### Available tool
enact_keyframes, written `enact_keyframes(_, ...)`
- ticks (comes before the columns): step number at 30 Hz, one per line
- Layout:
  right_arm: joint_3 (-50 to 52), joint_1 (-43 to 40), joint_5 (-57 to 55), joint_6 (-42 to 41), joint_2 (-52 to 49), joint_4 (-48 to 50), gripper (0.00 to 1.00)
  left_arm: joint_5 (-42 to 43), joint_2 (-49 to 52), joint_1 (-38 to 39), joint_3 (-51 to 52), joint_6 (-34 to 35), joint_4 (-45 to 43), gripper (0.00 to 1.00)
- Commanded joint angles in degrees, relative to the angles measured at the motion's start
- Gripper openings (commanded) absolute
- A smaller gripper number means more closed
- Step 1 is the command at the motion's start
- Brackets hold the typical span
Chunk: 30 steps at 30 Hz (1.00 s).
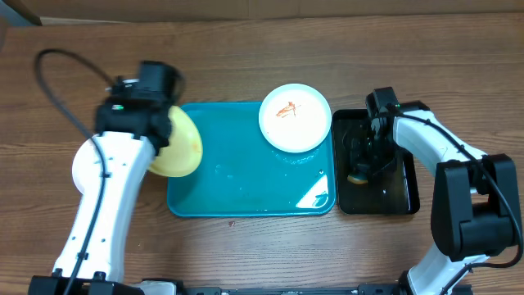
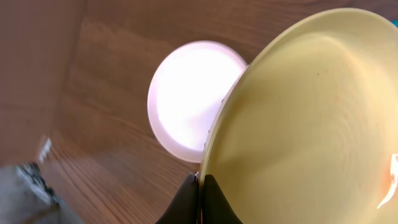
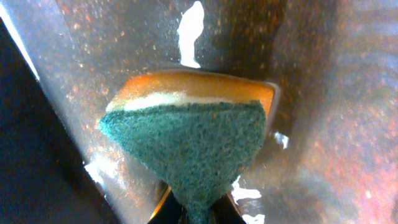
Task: Clean dirty plates on tray and stack at the side
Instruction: 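Carry the yellow-green plate left and set it on the table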
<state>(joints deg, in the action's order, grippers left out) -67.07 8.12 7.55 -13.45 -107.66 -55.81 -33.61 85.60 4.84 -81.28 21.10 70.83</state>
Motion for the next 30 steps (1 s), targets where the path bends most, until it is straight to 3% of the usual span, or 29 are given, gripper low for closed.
enact_keyframes(1,-4.31,-0.24,1.05,0.00,0.48,-2.23,0.04,6.32,-1.40,-6.80,-1.09,1.18,0.28,0.04)
enact_keyframes(8,-8.33,-0.50,1.07,-0.17,6.08,-6.21,0.04,9.01,-1.14,-19.67,-1.03,1.22,-0.39,0.04)
enact_keyframes(16,-8.33,-0.50,1.57,-0.33,12.74,-11.72,0.04,19.76,3.43,-31.71,-0.85,-0.15,-3.93,0.04)
enact_keyframes(22,-8.33,-0.50,1.55,-2.16,19.76,-12.11,0.04,29.68,8.96,-37.24,-0.85,-4.92,-6.03,0.04)
enact_keyframes(30,-8.33,-0.50,0.90,-2.86,27.06,-14.27,0.04,30.32,16.35,-41.18,-0.85,-5.29,-6.78,0.04)
